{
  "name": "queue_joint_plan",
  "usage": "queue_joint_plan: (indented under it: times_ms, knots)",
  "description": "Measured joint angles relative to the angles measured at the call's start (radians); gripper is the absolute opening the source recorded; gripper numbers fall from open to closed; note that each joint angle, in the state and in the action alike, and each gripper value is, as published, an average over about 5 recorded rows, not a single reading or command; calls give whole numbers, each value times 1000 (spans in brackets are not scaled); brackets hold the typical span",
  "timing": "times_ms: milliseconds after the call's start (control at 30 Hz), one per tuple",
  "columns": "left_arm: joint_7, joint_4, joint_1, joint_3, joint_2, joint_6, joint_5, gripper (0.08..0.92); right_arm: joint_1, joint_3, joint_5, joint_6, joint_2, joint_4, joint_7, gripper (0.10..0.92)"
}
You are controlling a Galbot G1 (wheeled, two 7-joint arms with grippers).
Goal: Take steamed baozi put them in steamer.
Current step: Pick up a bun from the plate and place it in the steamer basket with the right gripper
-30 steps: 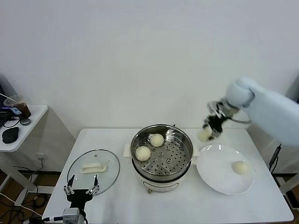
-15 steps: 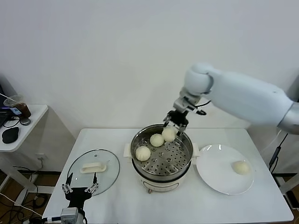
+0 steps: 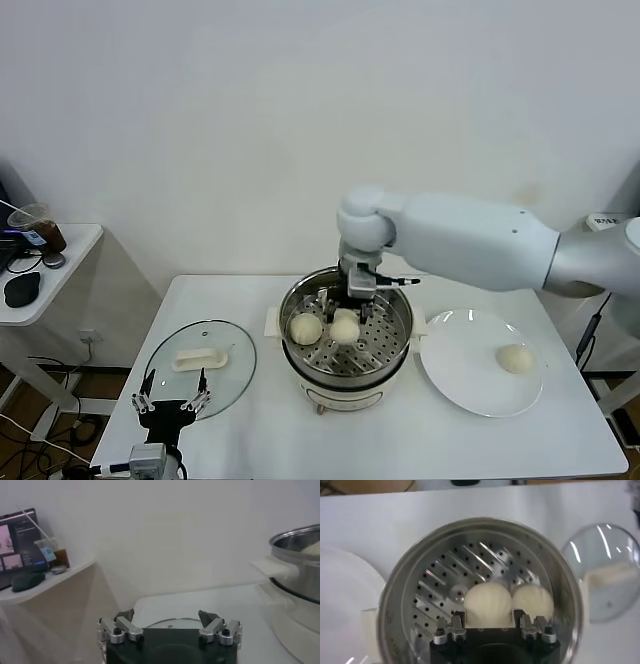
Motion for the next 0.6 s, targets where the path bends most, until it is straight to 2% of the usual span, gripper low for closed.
queue_joint_plan:
  times_ms: [467, 600]
  knots:
    - [1, 1, -5, 9, -3, 1, -2, 823, -47, -43, -38, 47, 39, 19, 11, 568]
    - [2, -2, -4, 7, -3, 1, -3, 823, -45, -48, -41, 45, 40, 24, 15, 619]
